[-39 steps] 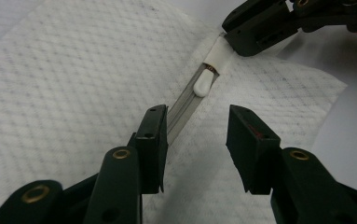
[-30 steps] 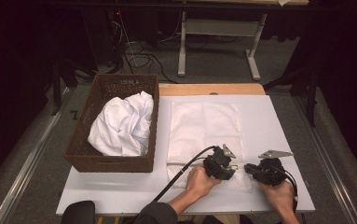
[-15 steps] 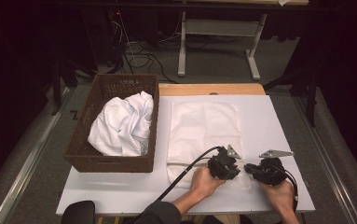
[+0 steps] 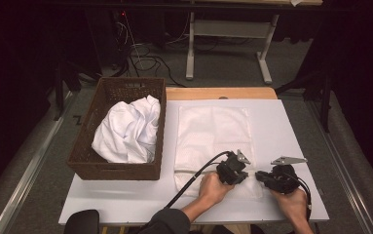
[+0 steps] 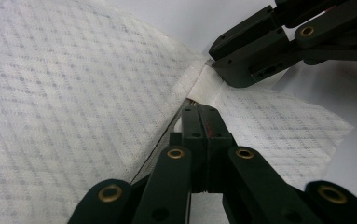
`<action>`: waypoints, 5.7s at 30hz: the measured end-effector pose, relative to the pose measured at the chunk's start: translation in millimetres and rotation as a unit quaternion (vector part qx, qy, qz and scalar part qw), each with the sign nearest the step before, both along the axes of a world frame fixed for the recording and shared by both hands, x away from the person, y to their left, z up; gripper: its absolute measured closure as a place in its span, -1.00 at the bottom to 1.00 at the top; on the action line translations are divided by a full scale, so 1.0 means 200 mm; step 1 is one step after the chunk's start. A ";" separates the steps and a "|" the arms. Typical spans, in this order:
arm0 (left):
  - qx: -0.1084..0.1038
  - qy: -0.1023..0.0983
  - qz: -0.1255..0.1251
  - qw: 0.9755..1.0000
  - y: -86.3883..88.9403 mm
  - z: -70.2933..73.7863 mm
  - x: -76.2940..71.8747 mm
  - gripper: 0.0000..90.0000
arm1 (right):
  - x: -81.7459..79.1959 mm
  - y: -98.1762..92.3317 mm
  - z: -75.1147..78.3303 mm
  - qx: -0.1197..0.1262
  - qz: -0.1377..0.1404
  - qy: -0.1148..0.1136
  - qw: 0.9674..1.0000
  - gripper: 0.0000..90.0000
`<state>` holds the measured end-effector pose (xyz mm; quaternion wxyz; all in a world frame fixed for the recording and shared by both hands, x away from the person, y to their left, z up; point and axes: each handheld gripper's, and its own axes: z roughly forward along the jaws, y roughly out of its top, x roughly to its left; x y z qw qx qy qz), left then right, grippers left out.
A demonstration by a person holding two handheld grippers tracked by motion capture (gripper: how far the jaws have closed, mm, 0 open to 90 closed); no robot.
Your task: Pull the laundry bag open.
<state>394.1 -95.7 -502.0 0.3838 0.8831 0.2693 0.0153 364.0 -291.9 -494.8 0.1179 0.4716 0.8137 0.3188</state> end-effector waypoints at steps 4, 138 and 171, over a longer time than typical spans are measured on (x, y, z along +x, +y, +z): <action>-0.010 0.006 -0.006 1.000 0.00 0.00 0.00 1.00 | 0.00 0.00 0.00 0.002 0.000 0.001 1.000 0.81; -0.010 0.007 -0.004 1.000 0.22 0.09 -0.04 0.91 | 0.02 0.08 -0.03 -0.010 0.011 -0.021 1.000 1.00; -0.002 0.005 0.000 1.000 0.31 0.10 -0.06 0.91 | 0.03 0.08 -0.03 -0.009 0.010 -0.019 1.000 1.00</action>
